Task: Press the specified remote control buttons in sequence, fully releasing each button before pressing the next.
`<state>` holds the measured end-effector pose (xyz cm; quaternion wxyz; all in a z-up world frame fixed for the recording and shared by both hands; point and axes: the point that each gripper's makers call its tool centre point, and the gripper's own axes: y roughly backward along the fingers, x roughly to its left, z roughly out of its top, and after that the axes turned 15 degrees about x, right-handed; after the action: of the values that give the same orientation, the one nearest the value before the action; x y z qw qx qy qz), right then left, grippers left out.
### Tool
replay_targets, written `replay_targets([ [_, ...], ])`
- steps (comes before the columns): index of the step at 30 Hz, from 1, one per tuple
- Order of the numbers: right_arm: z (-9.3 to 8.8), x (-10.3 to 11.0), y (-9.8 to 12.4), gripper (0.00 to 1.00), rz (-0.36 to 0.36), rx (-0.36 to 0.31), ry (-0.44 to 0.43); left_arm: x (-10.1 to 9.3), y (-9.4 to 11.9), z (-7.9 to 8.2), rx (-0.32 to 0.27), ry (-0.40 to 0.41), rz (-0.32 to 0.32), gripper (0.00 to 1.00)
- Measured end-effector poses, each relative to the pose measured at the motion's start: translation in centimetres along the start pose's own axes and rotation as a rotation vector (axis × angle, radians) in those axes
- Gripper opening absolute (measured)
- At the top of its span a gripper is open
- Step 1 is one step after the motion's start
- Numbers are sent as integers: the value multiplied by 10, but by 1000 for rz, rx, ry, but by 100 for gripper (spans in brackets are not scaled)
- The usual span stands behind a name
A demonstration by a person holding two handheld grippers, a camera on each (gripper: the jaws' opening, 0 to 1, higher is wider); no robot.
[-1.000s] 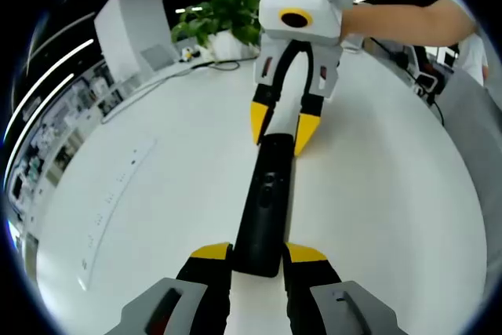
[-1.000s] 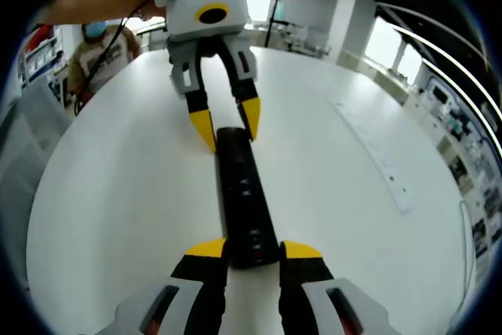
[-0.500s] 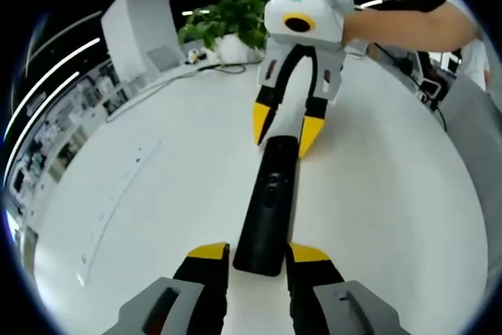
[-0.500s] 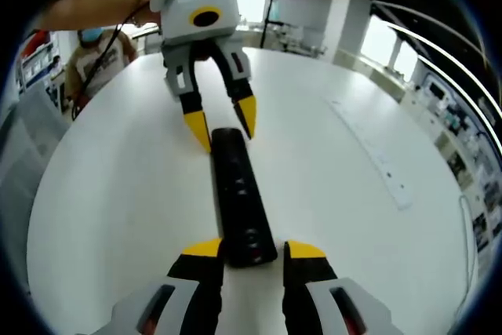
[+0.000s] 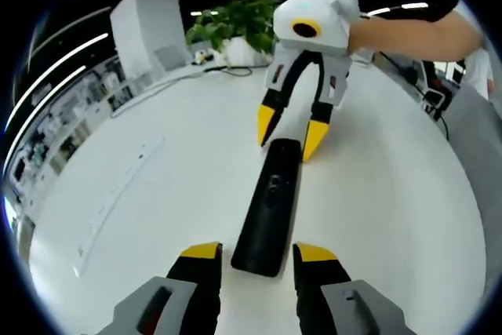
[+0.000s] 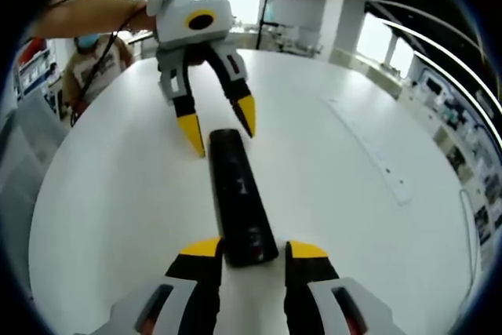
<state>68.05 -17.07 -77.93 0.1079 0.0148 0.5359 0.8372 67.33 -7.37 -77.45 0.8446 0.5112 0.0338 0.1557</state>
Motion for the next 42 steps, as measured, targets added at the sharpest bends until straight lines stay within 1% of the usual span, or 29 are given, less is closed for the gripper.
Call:
replay_targets([
  [9,-1,0,1,28,-12,-3,-7,-2,1,-1,-10,21,-4,37],
  [15,2,2,7,29,-22,-29,-25,-1,7,2,-47,63,9,37],
  [17,2,0,9,29,-28,-42,-42,-1,11,4,-71,82,21,37],
  [20,1,-3,11,30,-45,-52,-68,0,13,4,-83,99,40,38],
  [27,1,-6,21,35,-78,-111,-154,1,21,6,-144,187,84,45],
  [31,4,-8,27,37,-103,-141,-189,3,26,6,-172,234,123,47],
  [34,6,-9,31,39,-116,-170,-217,2,28,5,-200,291,149,50],
  [38,5,-6,32,39,-145,-182,-237,-1,27,0,-203,328,170,57],
  [40,3,-5,33,39,-158,-179,-244,-1,28,-3,-203,353,185,58],
  [42,3,-5,36,39,-175,-193,-268,-1,31,-3,-219,378,198,58],
])
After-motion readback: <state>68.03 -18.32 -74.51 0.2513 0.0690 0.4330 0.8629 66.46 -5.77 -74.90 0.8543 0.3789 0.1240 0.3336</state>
